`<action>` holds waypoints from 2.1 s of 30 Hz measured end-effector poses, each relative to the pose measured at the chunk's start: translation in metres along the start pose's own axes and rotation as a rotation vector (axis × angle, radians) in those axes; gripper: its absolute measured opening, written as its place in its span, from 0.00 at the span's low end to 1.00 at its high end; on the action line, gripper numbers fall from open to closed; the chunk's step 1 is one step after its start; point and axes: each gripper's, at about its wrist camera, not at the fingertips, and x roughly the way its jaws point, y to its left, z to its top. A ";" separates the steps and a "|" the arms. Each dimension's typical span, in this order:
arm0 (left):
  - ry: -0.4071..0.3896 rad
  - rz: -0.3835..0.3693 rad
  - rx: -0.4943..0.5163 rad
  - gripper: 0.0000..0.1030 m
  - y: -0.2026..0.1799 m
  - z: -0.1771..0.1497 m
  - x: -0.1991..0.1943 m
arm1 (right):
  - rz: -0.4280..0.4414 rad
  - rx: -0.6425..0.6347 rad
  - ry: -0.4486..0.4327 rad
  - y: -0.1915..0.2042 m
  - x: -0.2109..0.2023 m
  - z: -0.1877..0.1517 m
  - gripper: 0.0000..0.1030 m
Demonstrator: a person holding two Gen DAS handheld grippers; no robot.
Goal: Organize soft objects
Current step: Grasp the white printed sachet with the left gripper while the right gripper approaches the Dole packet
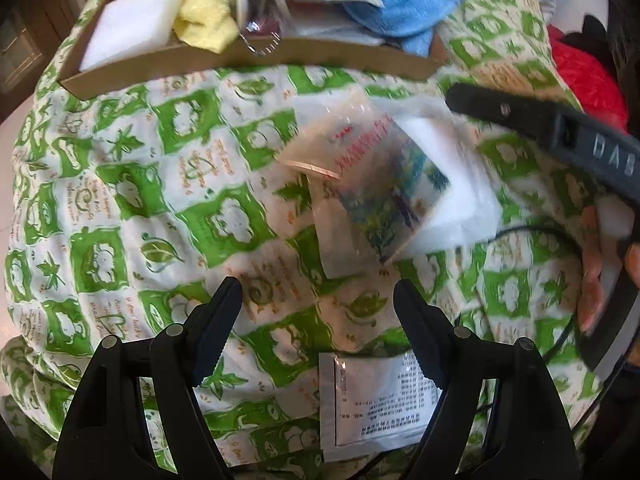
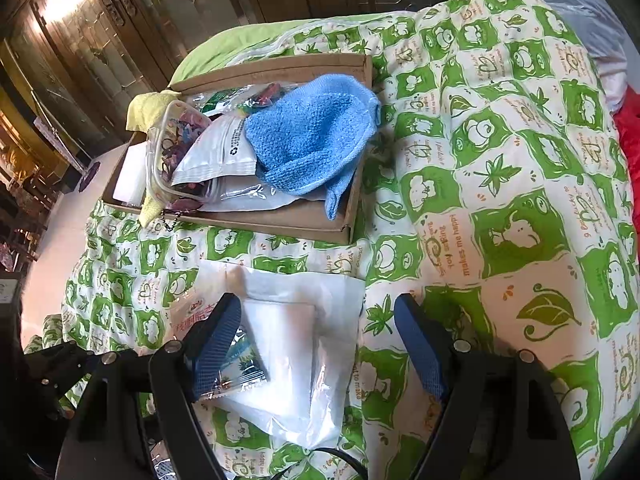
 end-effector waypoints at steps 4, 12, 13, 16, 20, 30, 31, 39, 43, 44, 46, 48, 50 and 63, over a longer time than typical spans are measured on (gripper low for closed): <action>0.065 -0.052 0.193 0.77 -0.020 -0.018 0.004 | 0.030 -0.022 0.010 0.005 0.002 -0.001 0.77; 0.175 -0.086 0.594 0.77 -0.063 -0.049 0.020 | 0.032 -0.023 0.023 0.008 0.006 -0.001 0.77; 0.176 -0.091 0.606 0.79 -0.065 -0.049 0.022 | 0.030 -0.025 0.025 0.008 0.006 -0.001 0.77; 0.187 -0.111 0.633 0.82 -0.071 -0.047 0.029 | 0.022 -0.033 0.033 0.009 0.008 -0.001 0.77; 0.191 -0.093 0.695 0.82 -0.083 -0.044 0.035 | 0.018 -0.035 0.039 0.012 0.011 -0.002 0.77; 0.209 -0.020 0.872 0.82 -0.113 -0.064 0.048 | 0.010 -0.046 0.051 0.018 0.018 -0.003 0.77; 0.209 -0.019 0.878 0.83 -0.116 -0.065 0.051 | 0.009 -0.047 0.053 0.019 0.018 -0.003 0.77; 0.126 -0.067 0.632 0.55 -0.100 -0.038 0.058 | 0.003 -0.049 0.055 0.021 0.020 -0.004 0.77; 0.066 -0.136 0.346 0.48 -0.057 -0.012 0.051 | 0.006 -0.048 0.053 0.020 0.019 -0.004 0.77; 0.047 -0.125 0.268 0.48 -0.046 -0.006 0.051 | 0.006 -0.049 0.052 0.020 0.019 -0.004 0.77; 0.033 -0.145 0.163 0.47 -0.029 0.000 0.053 | 0.004 -0.057 0.054 0.022 0.019 -0.004 0.77; 0.014 -0.147 0.100 0.48 -0.020 0.002 0.052 | 0.012 -0.070 0.060 0.026 0.021 -0.005 0.77; -0.018 -0.115 0.048 0.48 -0.013 0.003 0.049 | 0.022 -0.089 0.069 0.033 0.023 -0.005 0.77; -0.140 0.039 0.198 0.78 -0.016 0.024 0.013 | 0.002 -0.342 0.120 0.100 0.049 -0.022 0.77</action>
